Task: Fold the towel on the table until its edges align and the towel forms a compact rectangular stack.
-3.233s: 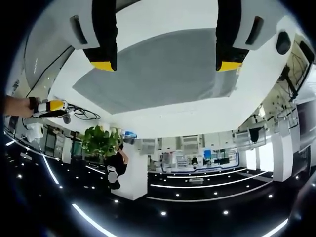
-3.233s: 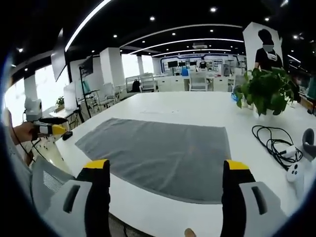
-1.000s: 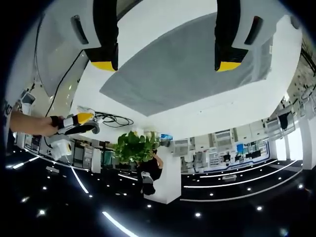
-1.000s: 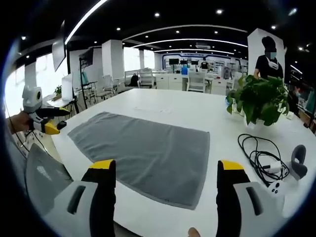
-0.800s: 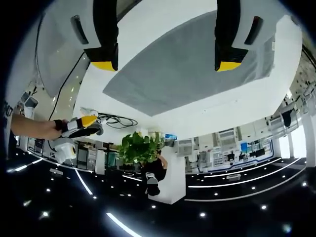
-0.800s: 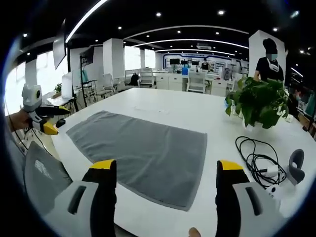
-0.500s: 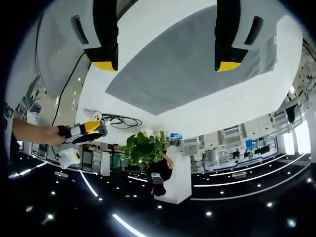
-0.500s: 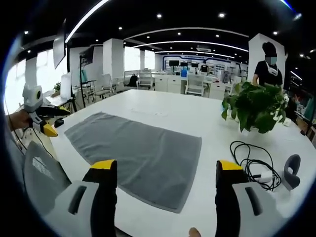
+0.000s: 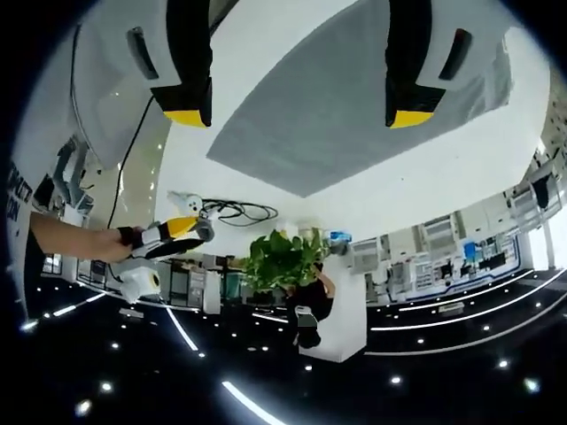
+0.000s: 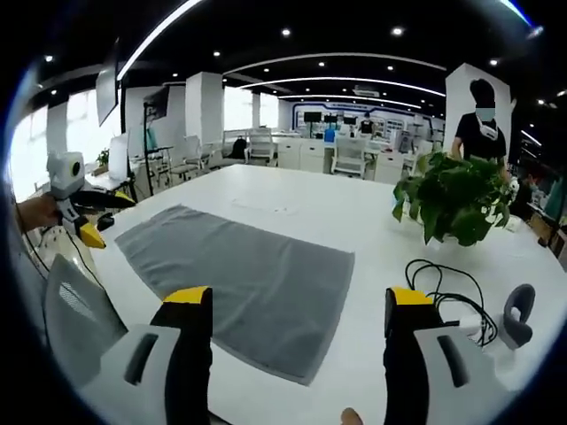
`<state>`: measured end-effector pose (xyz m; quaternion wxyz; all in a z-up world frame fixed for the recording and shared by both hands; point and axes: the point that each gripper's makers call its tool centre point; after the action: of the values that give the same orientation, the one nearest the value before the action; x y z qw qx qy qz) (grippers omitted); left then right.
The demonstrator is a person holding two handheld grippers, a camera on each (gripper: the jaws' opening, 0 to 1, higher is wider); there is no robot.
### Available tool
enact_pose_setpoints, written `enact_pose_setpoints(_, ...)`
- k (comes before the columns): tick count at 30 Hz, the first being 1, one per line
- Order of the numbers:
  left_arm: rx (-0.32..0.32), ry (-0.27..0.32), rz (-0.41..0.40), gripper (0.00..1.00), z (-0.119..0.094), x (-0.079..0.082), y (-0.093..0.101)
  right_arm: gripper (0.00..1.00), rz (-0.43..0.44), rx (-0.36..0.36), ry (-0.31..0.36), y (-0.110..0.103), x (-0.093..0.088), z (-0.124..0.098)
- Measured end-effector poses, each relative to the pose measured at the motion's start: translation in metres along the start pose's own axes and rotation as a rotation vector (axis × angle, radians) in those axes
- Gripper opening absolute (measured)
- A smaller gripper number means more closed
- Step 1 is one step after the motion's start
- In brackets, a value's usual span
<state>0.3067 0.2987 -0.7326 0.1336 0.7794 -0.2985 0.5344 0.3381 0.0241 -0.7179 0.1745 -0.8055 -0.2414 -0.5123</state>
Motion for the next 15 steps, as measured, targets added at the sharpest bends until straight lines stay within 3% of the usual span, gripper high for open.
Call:
enact_pose_setpoints(9, -0.038, 0.0, 0.038, 0.83, 0.012, 0.008, 0.008, 0.79, -0.012, -0.01, -0.028, 0.02, -0.008, -0.011)
enact_pose_setpoints(15, -0.055, 0.006, 0.05, 0.83, 0.025, 0.014, 0.017, 0.79, -0.047, 0.017, -0.035, 0.03, 0.0, -0.008)
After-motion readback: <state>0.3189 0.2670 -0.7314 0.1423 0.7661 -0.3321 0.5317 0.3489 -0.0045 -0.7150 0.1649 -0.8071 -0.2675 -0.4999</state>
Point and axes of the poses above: the point that each gripper's makers call its tool centre point, and the gripper's own axes: z roughly forward along the fingers, y roughly to its right, x roughly out of its top, and after that the axes turned 10 degrees about x, right-handed
